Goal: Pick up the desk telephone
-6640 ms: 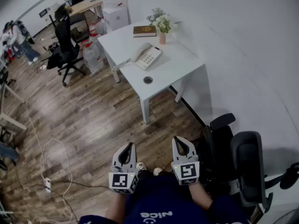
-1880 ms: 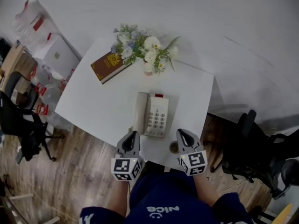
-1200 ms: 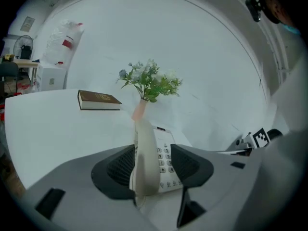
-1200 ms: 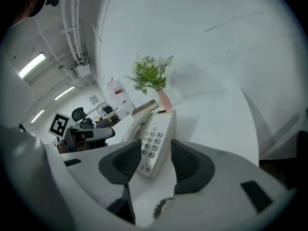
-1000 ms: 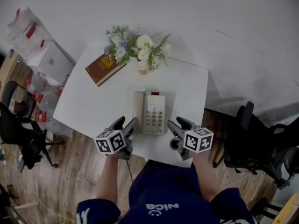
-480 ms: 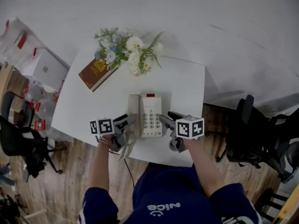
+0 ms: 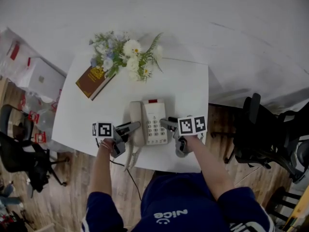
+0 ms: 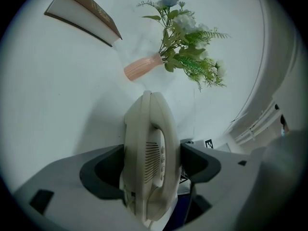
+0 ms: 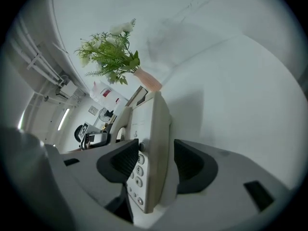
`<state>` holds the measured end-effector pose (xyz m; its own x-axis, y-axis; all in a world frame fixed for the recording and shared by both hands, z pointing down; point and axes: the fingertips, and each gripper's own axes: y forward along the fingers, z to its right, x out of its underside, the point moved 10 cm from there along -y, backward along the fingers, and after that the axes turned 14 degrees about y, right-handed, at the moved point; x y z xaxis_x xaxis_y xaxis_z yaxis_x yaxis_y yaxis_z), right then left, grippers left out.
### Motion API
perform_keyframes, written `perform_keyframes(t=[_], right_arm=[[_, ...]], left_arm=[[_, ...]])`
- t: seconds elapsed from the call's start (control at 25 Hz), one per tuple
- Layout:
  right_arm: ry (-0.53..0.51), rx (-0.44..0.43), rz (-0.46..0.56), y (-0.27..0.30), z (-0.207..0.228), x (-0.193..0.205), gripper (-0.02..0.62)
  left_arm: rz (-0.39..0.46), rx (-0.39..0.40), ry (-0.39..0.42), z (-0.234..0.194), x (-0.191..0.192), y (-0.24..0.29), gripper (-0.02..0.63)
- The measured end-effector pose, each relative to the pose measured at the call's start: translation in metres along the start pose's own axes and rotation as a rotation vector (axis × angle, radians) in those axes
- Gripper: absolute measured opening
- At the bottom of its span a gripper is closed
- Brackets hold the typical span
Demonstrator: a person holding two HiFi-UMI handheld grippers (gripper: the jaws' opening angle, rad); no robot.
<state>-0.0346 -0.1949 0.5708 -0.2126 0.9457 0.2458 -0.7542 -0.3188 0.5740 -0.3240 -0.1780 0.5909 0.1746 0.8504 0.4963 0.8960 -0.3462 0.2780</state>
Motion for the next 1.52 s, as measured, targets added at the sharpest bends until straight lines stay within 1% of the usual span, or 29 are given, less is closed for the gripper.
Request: perform_keyframes(t=[0.04,0.16,0.2,0.28,0.36,0.44,0.52,0.6,0.64,0.72,0.92,1.0,1.08,1.2,1.24,1.36,1.44,1.52], right_arm=[[0.019,-0.009,-0.006,0.001,0.001,0.0,0.23],[0.081,-0.048,-0.016,0.003,0.005,0.0,0.23],[0.101,-0.062,-0.016,0.004,0.007,0.001,0.23],[0.142,-0.09,-0.02,0.008,0.009,0.002,0.23],[0.179,-0.108,-0.032,0.013,0.01,0.004,0.229],[0.2,-0.113,-0.044,0.015,0.01,0.005,0.229],[0.211,-0.118,-0.055,0.016,0.011,0.003,0.229],[0.218,-0.124,-0.064,0.017,0.011,0.002,0.232],[0.22,-0.125,-0.067,0.017,0.011,0.002,0.233],[0.22,-0.126,-0.068,0.017,0.012,0.002,0.233],[0.228,-0.119,-0.038,0.012,0.014,0.004,0.233],[0.231,-0.121,-0.035,0.01,0.015,0.004,0.232],[0.22,-0.116,-0.029,0.007,0.016,0.006,0.232],[0.205,-0.109,-0.006,0.0,0.017,0.008,0.232],[0.211,-0.112,-0.008,-0.001,0.018,0.009,0.232],[0.242,-0.125,-0.022,-0.004,0.022,0.015,0.232],[0.255,-0.136,-0.023,-0.007,0.024,0.02,0.232],[0.255,-0.137,-0.033,-0.011,0.024,0.024,0.232]], left_arm=[[-0.007,0.012,-0.006,0.0,0.0,0.001,0.362],[-0.057,-0.04,0.03,-0.008,-0.004,-0.002,0.368],[-0.069,-0.045,0.038,-0.009,-0.005,-0.002,0.37],[-0.077,-0.018,0.036,-0.01,-0.007,0.0,0.373],[-0.061,0.037,-0.01,-0.008,-0.005,0.004,0.373],[-0.058,0.052,-0.03,-0.007,-0.004,0.005,0.372],[-0.067,0.041,-0.027,-0.007,-0.005,0.004,0.371],[-0.078,0.005,0.013,-0.011,-0.007,0.001,0.373],[-0.081,-0.007,0.017,-0.011,-0.007,0.0,0.373],[-0.077,-0.02,-0.002,-0.01,-0.005,-0.001,0.373],[-0.041,-0.019,-0.019,-0.004,0.0,0.003,0.373],[-0.041,-0.012,-0.012,-0.002,0.0,0.005,0.373],[-0.04,-0.026,-0.016,-0.002,0.004,0.006,0.373],[-0.024,0.011,-0.043,0.004,0.008,0.013,0.373],[-0.025,0.008,-0.038,0.005,0.008,0.014,0.373],[-0.025,-0.036,0.002,0.006,0.009,0.012,0.373],[-0.014,-0.045,-0.022,0.013,0.014,0.011,0.373],[-0.024,-0.049,-0.06,0.019,0.021,0.011,0.372]])
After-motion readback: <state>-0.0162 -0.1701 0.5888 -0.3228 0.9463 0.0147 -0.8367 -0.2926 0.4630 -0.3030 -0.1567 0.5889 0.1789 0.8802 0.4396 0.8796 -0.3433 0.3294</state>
